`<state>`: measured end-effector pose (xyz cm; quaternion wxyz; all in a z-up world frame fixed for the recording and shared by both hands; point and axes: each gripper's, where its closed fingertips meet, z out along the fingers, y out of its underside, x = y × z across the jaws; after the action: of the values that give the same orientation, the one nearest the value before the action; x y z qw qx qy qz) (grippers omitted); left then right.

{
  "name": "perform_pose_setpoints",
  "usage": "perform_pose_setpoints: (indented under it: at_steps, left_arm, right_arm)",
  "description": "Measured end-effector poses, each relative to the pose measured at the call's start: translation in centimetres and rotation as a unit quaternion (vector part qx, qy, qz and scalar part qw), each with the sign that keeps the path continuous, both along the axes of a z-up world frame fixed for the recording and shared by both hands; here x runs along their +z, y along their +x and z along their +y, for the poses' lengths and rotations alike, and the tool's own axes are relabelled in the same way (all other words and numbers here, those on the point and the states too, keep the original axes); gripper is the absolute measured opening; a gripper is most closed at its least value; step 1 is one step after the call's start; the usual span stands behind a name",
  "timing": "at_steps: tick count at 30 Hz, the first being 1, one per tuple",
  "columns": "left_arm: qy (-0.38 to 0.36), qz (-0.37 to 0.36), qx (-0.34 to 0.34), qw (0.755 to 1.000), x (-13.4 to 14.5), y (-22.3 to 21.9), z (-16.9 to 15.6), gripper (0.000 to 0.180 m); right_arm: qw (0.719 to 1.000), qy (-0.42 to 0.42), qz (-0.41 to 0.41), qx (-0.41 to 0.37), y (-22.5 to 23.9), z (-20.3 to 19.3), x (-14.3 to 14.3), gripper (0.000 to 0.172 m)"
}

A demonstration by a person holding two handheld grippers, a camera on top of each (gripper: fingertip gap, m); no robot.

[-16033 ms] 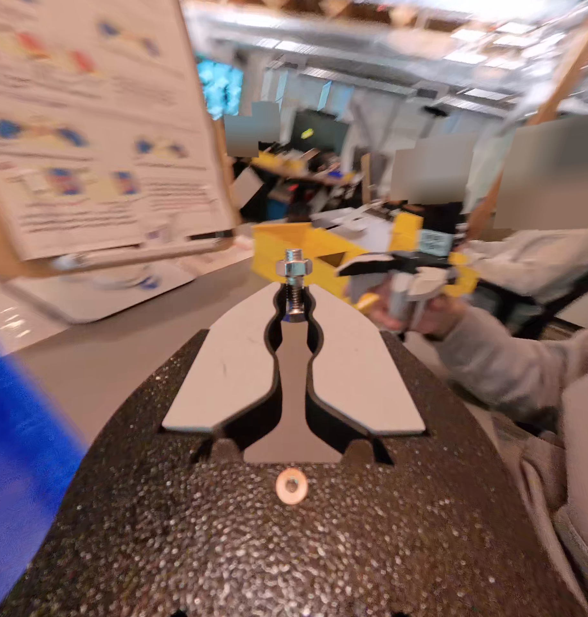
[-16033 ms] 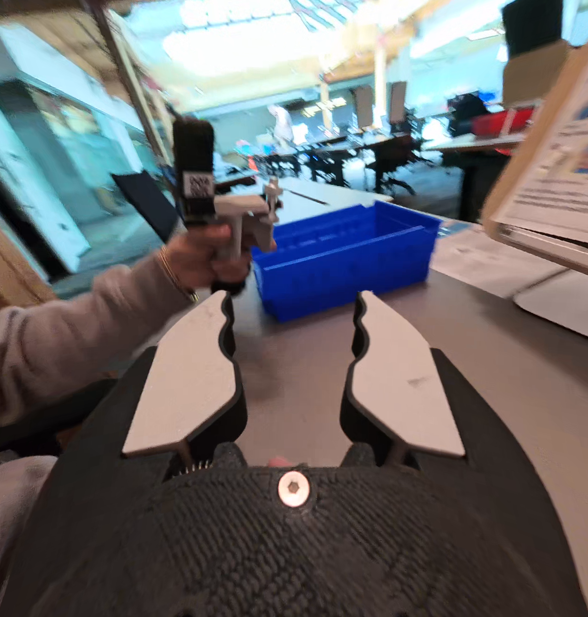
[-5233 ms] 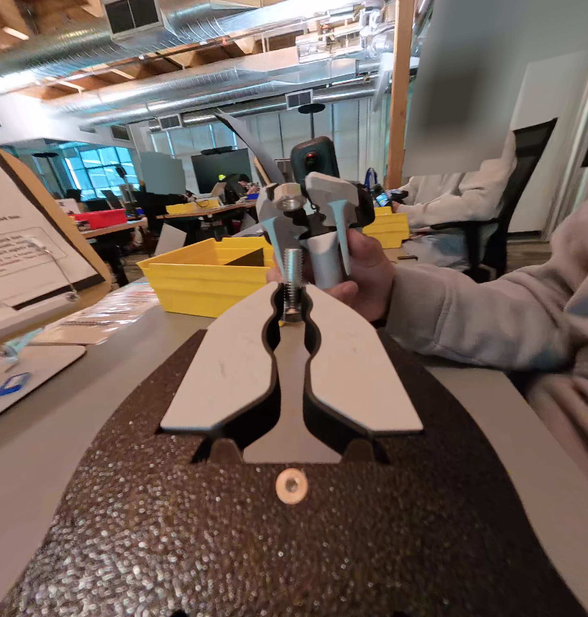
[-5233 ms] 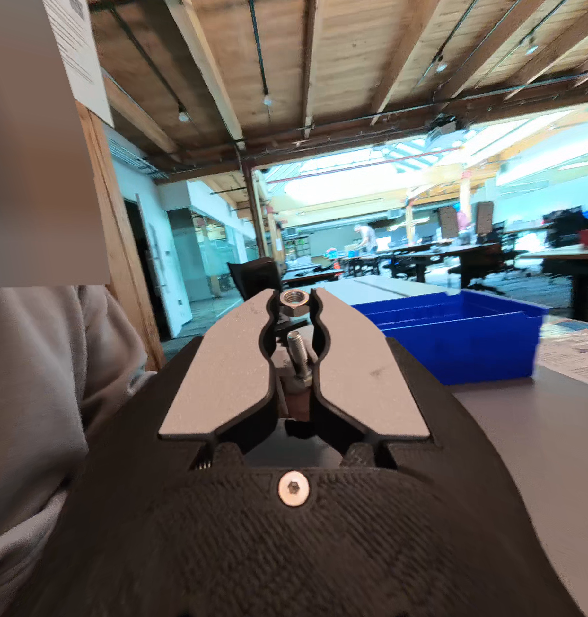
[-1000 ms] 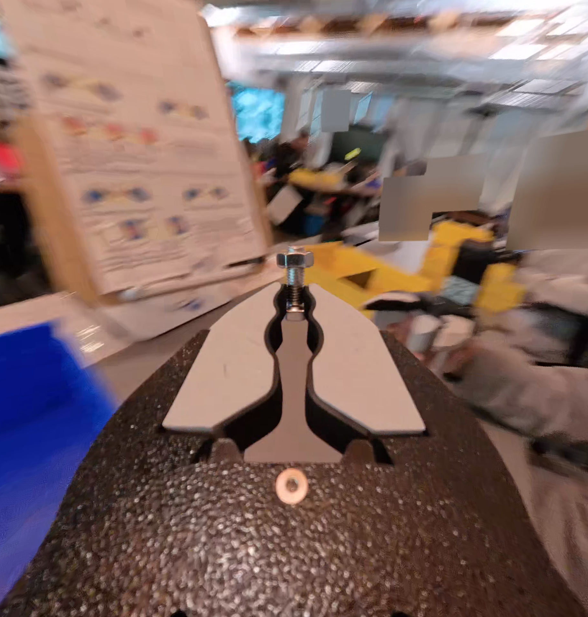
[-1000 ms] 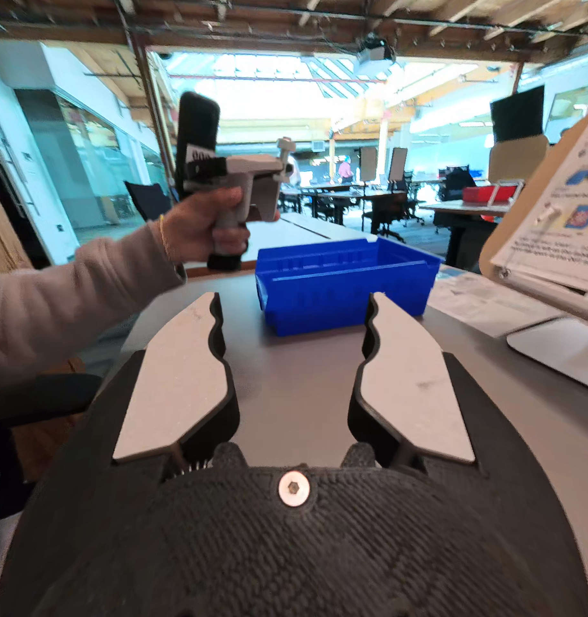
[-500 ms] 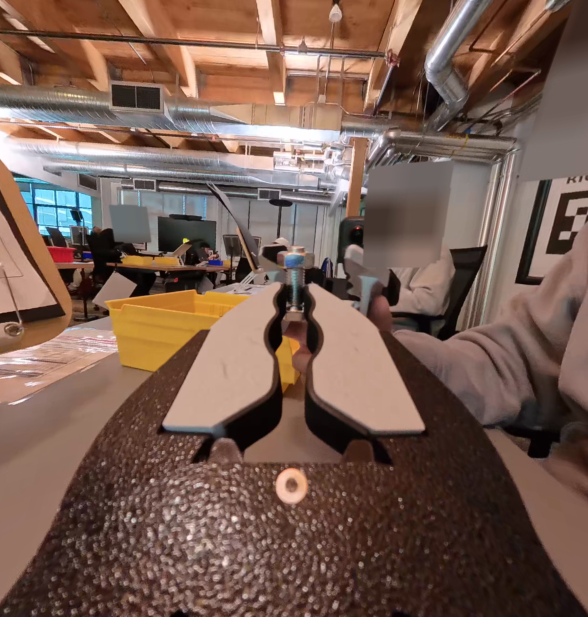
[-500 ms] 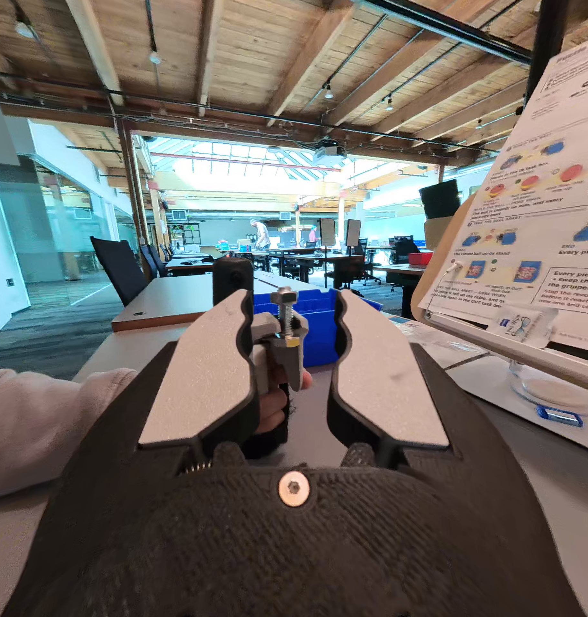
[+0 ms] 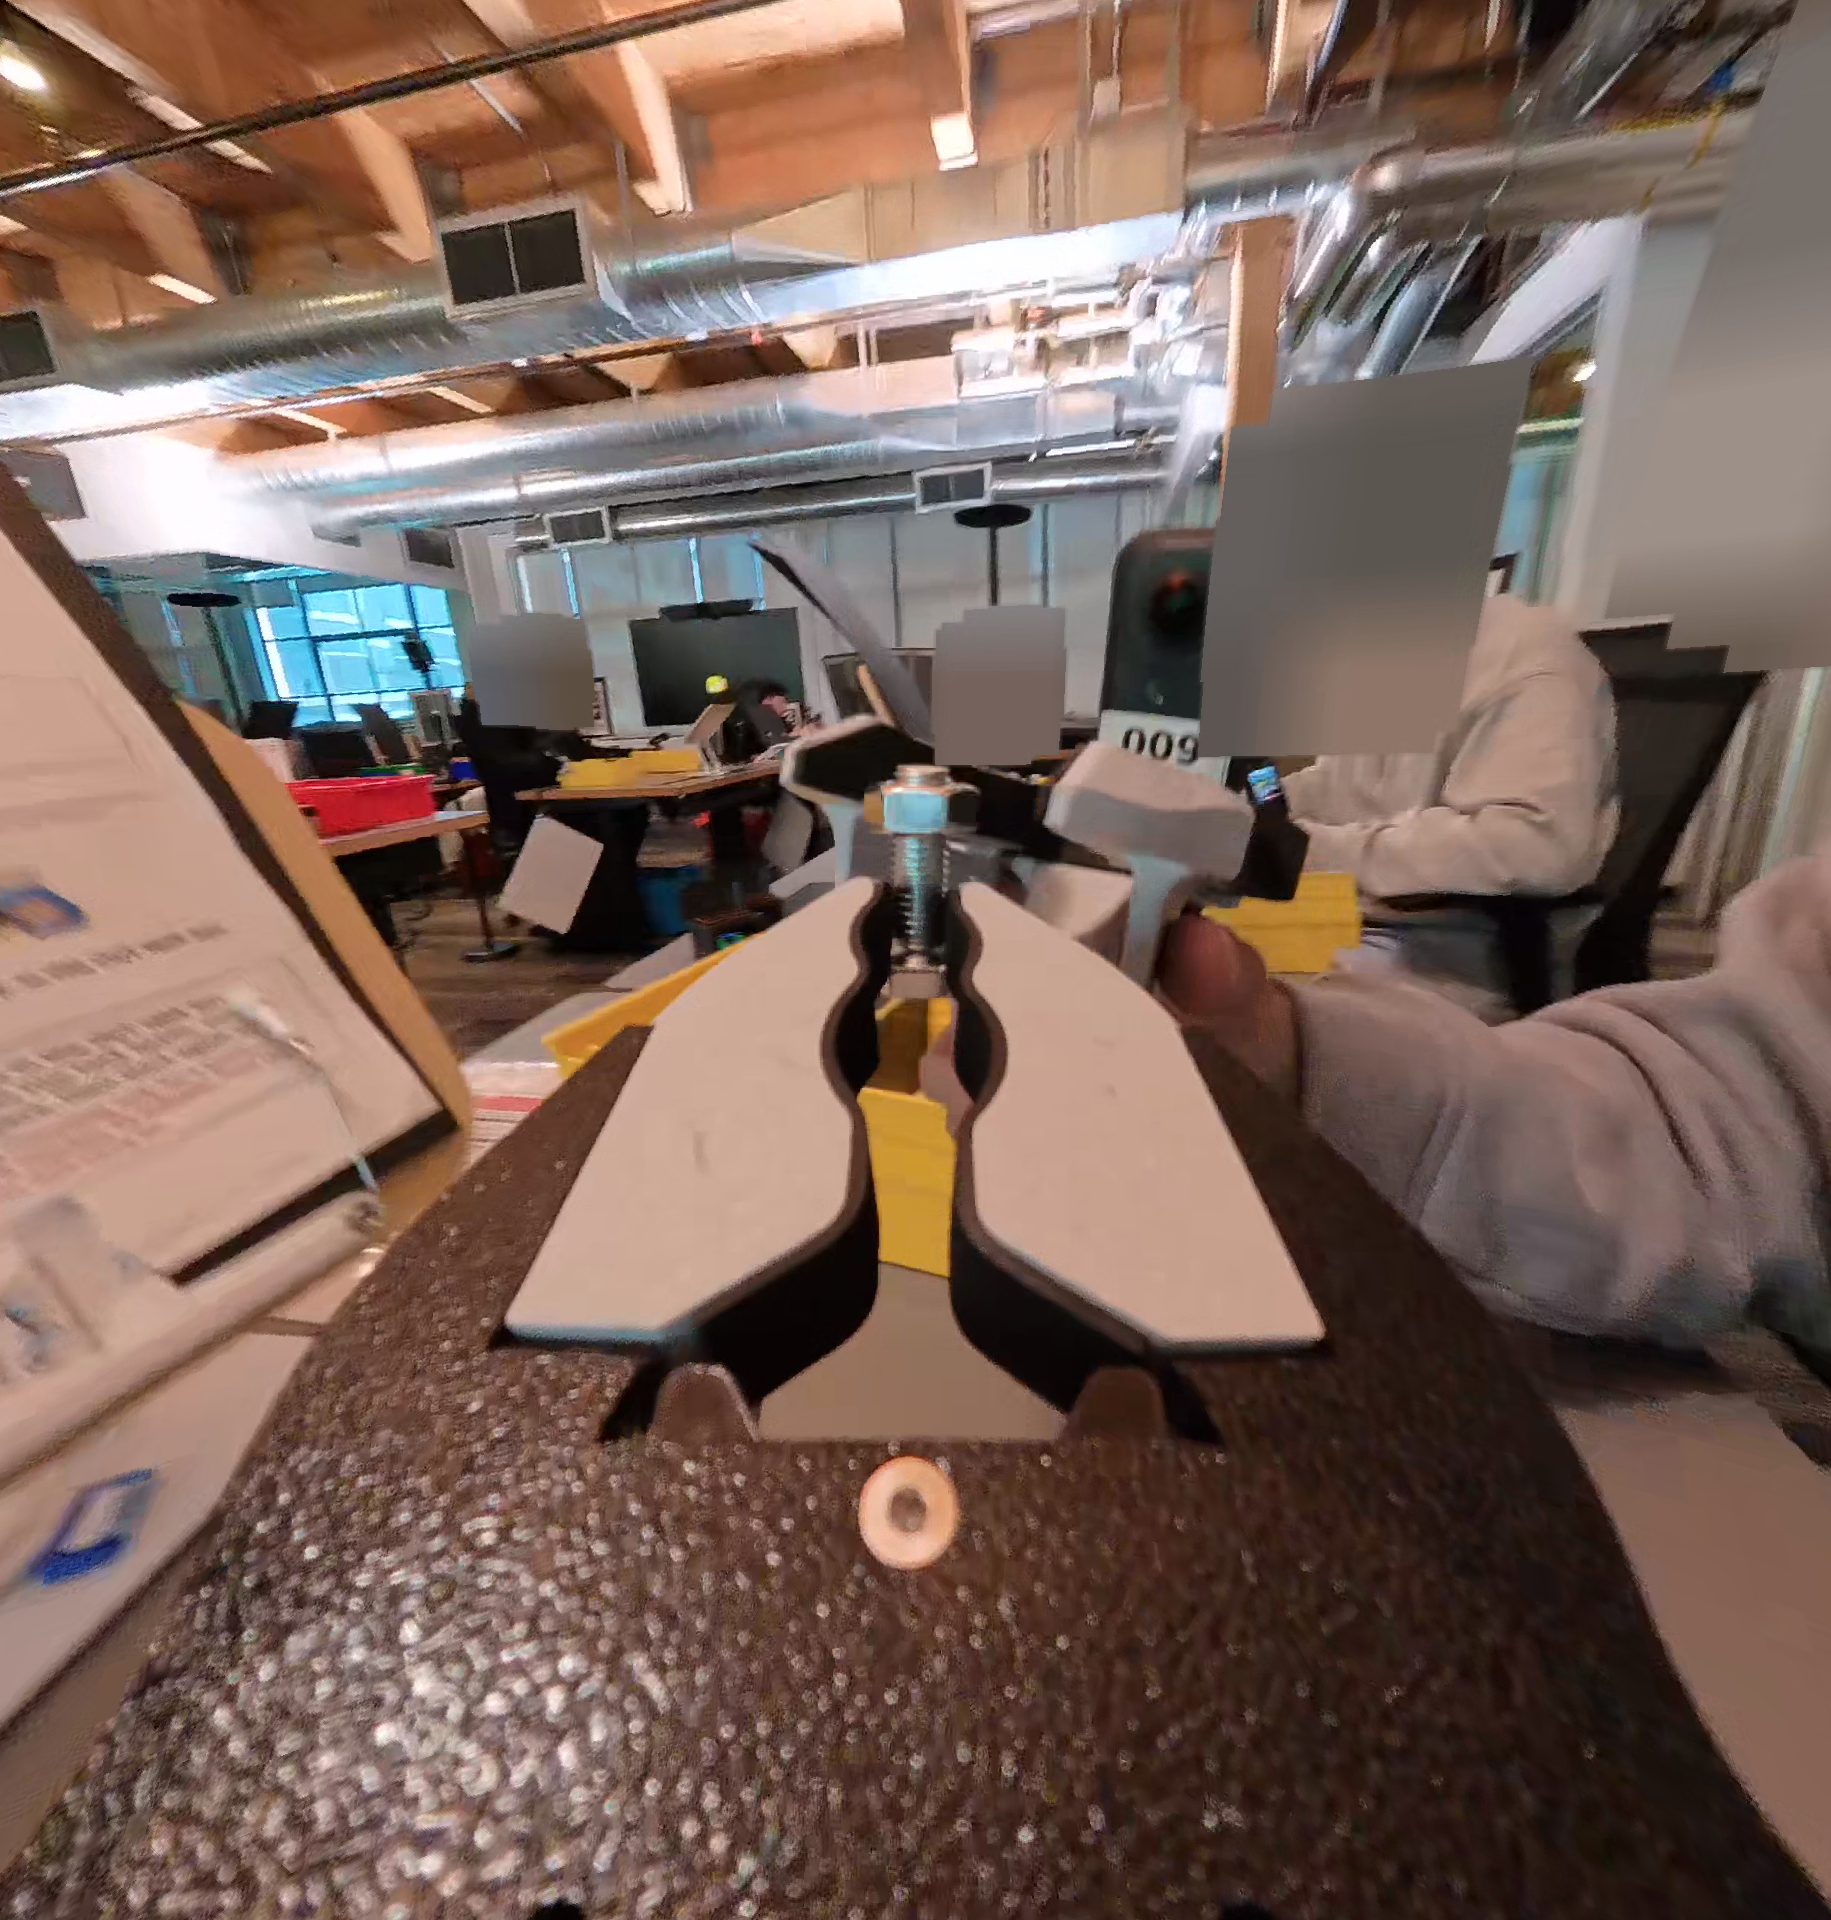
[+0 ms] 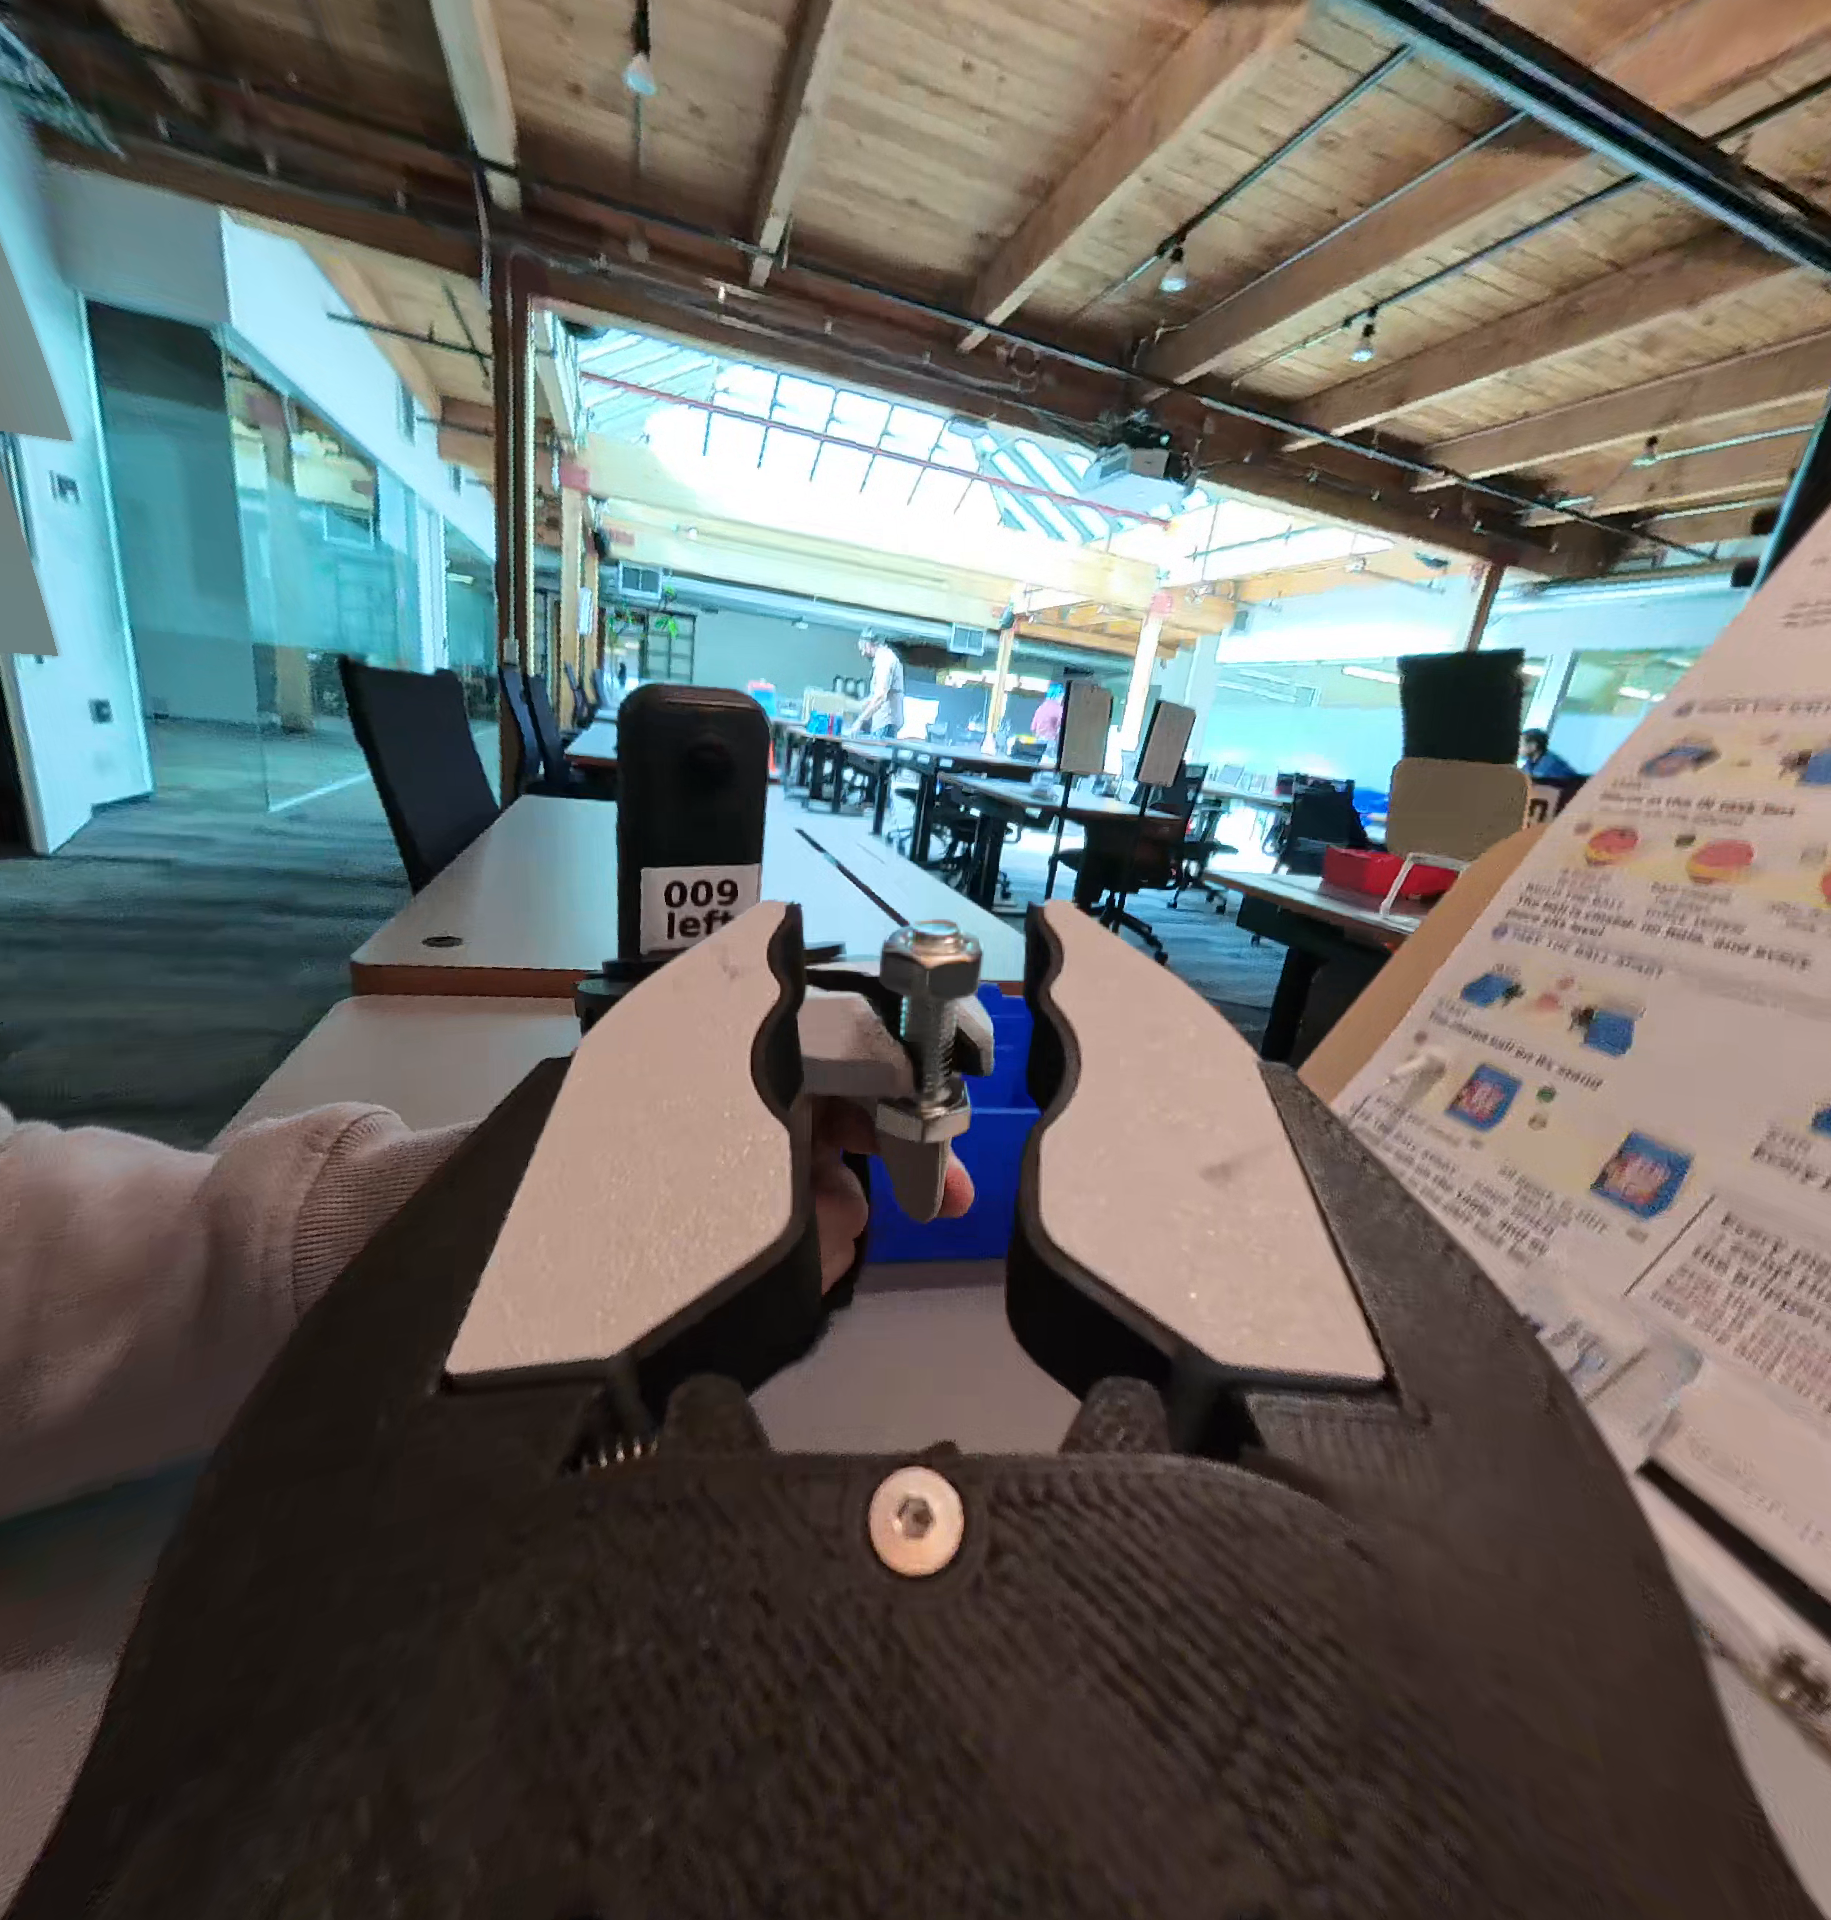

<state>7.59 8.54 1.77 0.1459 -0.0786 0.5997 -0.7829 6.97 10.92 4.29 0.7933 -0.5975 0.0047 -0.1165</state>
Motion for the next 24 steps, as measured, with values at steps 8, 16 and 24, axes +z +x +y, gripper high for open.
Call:
perform_pose_setpoints:
  at_steps: [8,16,24]
  left_arm:
    - [0.002,0.008,0.018,1.0,3.0,2.0,1.0,0.009]
    - [-0.031,-0.014,0.021,0.999,3.0,1.9,0.1,0.009]
    - [-0.049,-0.013,0.04,0.998,3.4,2.4,1.1,0.009]
  right_arm:
    - [1.0,-0.017,-0.01,0.012,0.4,-0.1,4.4,0.045]
    - [0.998,-0.028,0.008,-0.048,2.5,0.0,3.2,0.035]
    - [0.998,-0.024,0.032,-0.056,3.9,-1.2,2.9,0.036]
